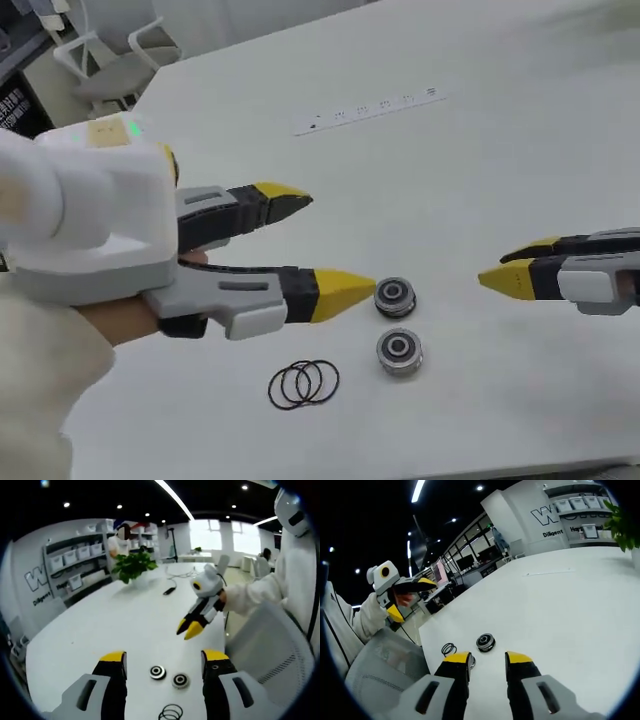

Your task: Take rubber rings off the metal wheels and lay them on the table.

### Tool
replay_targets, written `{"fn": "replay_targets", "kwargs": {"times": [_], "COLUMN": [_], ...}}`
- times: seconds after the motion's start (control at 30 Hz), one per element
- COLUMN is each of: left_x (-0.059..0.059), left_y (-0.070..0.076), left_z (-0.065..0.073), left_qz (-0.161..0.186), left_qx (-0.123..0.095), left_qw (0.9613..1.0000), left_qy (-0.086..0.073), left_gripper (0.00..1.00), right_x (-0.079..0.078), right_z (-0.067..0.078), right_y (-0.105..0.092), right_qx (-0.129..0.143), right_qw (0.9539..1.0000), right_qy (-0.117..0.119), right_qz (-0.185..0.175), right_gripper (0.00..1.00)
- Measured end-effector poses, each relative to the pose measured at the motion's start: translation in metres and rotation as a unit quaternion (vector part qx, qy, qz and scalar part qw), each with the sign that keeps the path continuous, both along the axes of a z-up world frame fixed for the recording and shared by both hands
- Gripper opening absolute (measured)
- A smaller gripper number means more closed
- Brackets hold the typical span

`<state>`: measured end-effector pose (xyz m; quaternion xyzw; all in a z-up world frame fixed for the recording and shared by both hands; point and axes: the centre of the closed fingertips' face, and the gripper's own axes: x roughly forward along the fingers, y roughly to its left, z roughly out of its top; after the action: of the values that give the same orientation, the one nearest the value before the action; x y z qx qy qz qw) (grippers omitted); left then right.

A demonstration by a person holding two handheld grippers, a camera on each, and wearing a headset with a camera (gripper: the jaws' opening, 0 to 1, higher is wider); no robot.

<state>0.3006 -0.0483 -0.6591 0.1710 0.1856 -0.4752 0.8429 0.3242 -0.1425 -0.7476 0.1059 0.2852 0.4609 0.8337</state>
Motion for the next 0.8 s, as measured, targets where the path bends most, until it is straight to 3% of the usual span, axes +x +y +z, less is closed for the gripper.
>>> {"fn": "replay_targets", "kwargs": {"times": [0.1, 0.37, 0.57, 0.8], "left_x": [0.006, 0.019, 0.028, 0.042], "left_y": [-0.005, -0.005, -0.01, -0.013], "left_z": [-0.008, -0.034, -0.048, -0.076], "left_qz": [-0.004, -0.007, -0.015, -0.018], "left_qx": [-0.003, 0.025, 0.033, 0.043], "left_qw": [1.0, 0.9995, 0.9991, 0.9983], "left_qy": [0.001, 0.015, 0.02, 0.034], "left_gripper": [0.58, 0.53, 0.49, 0.39], "right_x": [0.0, 0.007, 0.01, 0.018], "right_z": [-0.005, -0.015, -0.027, -0.034], "right_y": [0.003, 0.011, 0.02, 0.036], "right_qx": [-0.001, -0.003, -0.018, -0.02], "right_qw": [1.0, 0.9996, 0.9986, 0.9974], "right_qy": [0.004, 0.014, 0.019, 0.022], "right_qz": [0.007, 0.023, 0.047, 0.066], "right_gripper": [0.25, 0.25, 0.26, 0.3]}}
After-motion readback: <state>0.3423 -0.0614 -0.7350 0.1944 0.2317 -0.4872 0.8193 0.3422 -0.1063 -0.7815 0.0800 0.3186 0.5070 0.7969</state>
